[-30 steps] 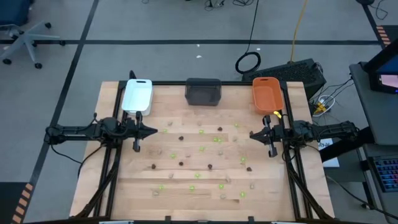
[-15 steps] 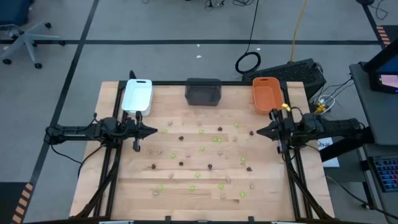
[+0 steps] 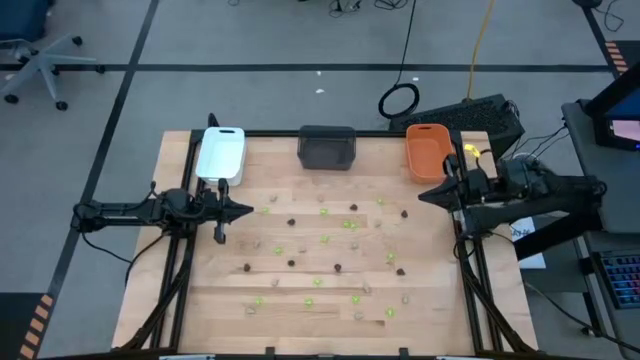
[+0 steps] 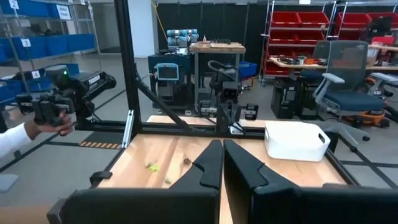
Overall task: Sort Halloween decoration
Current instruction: Put the green toy spider into the orange bin
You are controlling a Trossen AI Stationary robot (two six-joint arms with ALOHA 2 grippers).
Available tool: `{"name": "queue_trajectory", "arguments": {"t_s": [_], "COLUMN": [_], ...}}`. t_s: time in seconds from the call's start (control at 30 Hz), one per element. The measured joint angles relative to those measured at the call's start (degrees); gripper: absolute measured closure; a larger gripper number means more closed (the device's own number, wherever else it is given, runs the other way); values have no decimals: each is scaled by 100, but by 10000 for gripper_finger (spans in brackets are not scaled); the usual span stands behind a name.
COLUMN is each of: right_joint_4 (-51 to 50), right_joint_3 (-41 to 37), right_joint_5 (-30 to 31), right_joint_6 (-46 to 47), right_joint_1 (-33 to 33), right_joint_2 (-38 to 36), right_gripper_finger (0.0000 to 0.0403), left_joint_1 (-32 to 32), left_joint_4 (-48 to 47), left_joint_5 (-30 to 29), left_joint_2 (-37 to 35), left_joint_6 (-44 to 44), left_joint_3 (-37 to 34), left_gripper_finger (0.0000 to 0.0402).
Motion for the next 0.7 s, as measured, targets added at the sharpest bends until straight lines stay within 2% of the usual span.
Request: {"name": "queue_trajectory", "arguments": {"t_s": [0.23, 0.43, 0.7], "right_joint_4": [-646, -1165, -1420], "right_joint_3": [1370, 2300, 2507], "right_joint_5": [34, 470, 457], "right_joint_6": [1, -75, -202], "right_joint_1": [0, -2, 0], "right_joint_2": [900, 1594, 2135], "right_gripper_finger": [403, 403, 403], "left_joint_1": [0, 2, 1], "left_joint_4": [6, 7, 6], "left_joint_5": [-45, -47, -47], "left_joint_2": [0, 0, 0], "left_joint_6": [0, 0, 0], "left_joint_3": [-2, -2, -2], "left_gripper_finger": [402, 402, 402]}}
